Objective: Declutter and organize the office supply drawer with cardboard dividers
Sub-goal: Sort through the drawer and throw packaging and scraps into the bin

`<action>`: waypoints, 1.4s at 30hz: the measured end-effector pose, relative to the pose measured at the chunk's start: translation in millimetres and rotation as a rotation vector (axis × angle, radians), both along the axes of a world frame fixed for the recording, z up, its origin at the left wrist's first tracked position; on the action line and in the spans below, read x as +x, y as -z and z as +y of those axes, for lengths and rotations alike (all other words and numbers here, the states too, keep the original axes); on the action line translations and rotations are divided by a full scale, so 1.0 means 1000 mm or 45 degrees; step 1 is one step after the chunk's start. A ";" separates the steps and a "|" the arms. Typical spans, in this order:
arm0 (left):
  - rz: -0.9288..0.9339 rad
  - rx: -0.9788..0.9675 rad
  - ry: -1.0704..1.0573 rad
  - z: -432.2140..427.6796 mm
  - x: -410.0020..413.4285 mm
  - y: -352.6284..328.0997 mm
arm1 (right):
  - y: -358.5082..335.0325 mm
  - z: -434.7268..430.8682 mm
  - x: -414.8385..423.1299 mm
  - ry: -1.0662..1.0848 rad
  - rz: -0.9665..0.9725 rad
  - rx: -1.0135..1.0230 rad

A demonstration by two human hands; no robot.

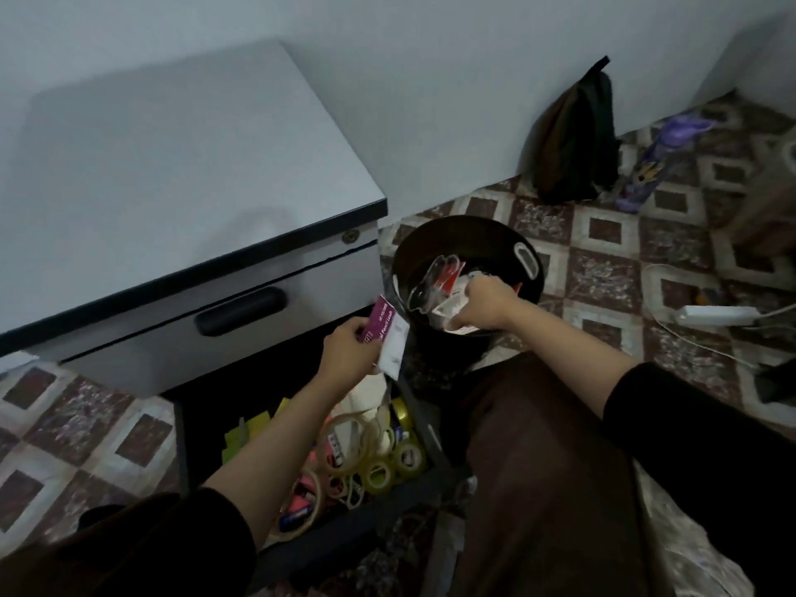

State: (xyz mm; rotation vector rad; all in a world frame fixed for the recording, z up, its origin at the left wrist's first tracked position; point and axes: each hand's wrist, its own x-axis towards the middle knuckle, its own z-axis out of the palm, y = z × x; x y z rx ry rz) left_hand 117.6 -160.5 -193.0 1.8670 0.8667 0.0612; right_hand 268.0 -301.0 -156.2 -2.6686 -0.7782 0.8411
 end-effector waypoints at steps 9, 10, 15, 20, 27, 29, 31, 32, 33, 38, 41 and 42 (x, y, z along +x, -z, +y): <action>0.030 -0.480 -0.041 -0.031 0.098 0.019 | 0.025 -0.042 0.058 0.355 0.095 0.094; 0.038 -0.524 -0.043 -0.032 0.104 0.021 | 0.028 -0.043 0.060 0.364 0.104 0.118; 0.165 -0.425 0.076 -0.028 0.103 0.037 | 0.040 -0.044 0.073 0.438 0.144 0.214; 0.221 -0.354 0.084 -0.013 0.082 0.042 | 0.040 -0.029 0.077 0.443 0.101 0.306; 0.239 -0.327 0.039 0.009 0.049 0.029 | 0.032 -0.007 0.064 0.429 0.182 0.374; 0.239 -0.337 0.034 0.015 0.037 0.026 | 0.028 -0.002 0.056 0.405 0.192 0.370; 0.236 -0.318 0.034 0.021 0.022 0.022 | 0.022 0.003 0.045 0.356 0.169 0.350; 0.231 -0.308 0.031 0.024 0.013 0.020 | 0.017 0.006 0.038 0.332 0.157 0.348; 0.223 -0.301 0.030 0.027 0.004 0.019 | 0.013 0.010 0.031 0.300 0.149 0.352; 0.204 -0.264 -0.004 0.041 -0.048 0.012 | 0.010 0.035 -0.022 0.189 0.279 0.383; 0.212 -0.204 -0.023 0.047 -0.082 0.010 | 0.021 0.049 -0.060 0.131 0.330 0.397; 0.219 -0.181 -0.029 0.049 -0.094 0.010 | 0.025 0.053 -0.071 0.102 0.338 0.396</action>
